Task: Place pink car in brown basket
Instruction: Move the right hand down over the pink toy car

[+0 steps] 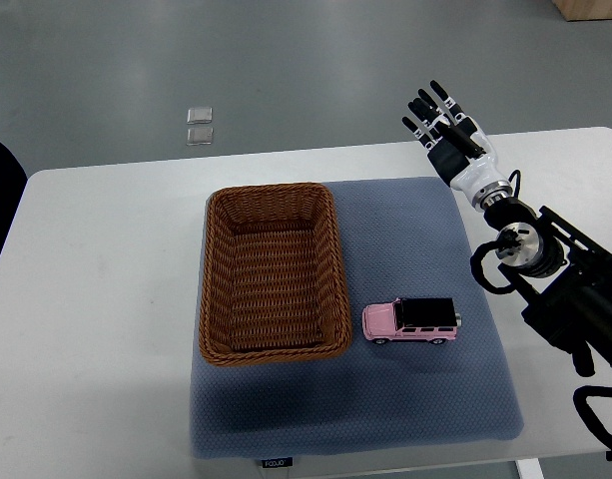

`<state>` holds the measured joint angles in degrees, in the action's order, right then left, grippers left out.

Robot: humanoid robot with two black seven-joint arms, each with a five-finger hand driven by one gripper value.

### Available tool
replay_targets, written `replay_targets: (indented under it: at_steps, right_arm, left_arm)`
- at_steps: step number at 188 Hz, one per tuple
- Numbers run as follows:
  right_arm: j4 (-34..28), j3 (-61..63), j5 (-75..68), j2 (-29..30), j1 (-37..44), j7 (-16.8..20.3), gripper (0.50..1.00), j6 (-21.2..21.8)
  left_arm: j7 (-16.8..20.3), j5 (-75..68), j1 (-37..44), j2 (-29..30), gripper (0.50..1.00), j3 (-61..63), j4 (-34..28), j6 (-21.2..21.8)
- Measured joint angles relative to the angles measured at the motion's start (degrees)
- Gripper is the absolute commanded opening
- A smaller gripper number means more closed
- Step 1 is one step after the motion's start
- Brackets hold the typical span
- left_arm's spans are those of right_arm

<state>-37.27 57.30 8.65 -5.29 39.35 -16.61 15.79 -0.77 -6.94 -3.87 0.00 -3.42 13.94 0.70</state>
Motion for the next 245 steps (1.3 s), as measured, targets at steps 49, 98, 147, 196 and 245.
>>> replay_targets:
  at_steps: [49,98,147,196,245]
  right_arm:
    - [-0.4,-0.4,0.8,-0.3,0.3,0.2,0.911,0.3]
    - [-5.4,-13.0,22.4,-12.1,6.2,3.9,0.911,5.3]
    - [-30.5,-32.8,46.7,-34.3,11.6,7.2,0.911,9.3]
    - [-42.7,-36.5,48.6,-42.3,7.1,7.3,0.909,8.1]
    - [-43.4,-36.3,50.2,-41.0,1.5,7.0,0.909,2.8]
  left_arm:
    - [0.2,0.0,0.0,0.0,1.0,-0.1,0.1,0.0]
    - [0.5,0.0,0.0,0.0,1.0,-0.2,0.1,0.0]
    - [0.4,0.0,0.0,0.0,1.0,-0.1,0.3,0.0]
    - [0.3,0.0,0.0,0.0,1.0,-0.1,0.3,0.0]
    - [0.3,0.0,0.0,0.0,1.0,-0.1,0.0,0.0]
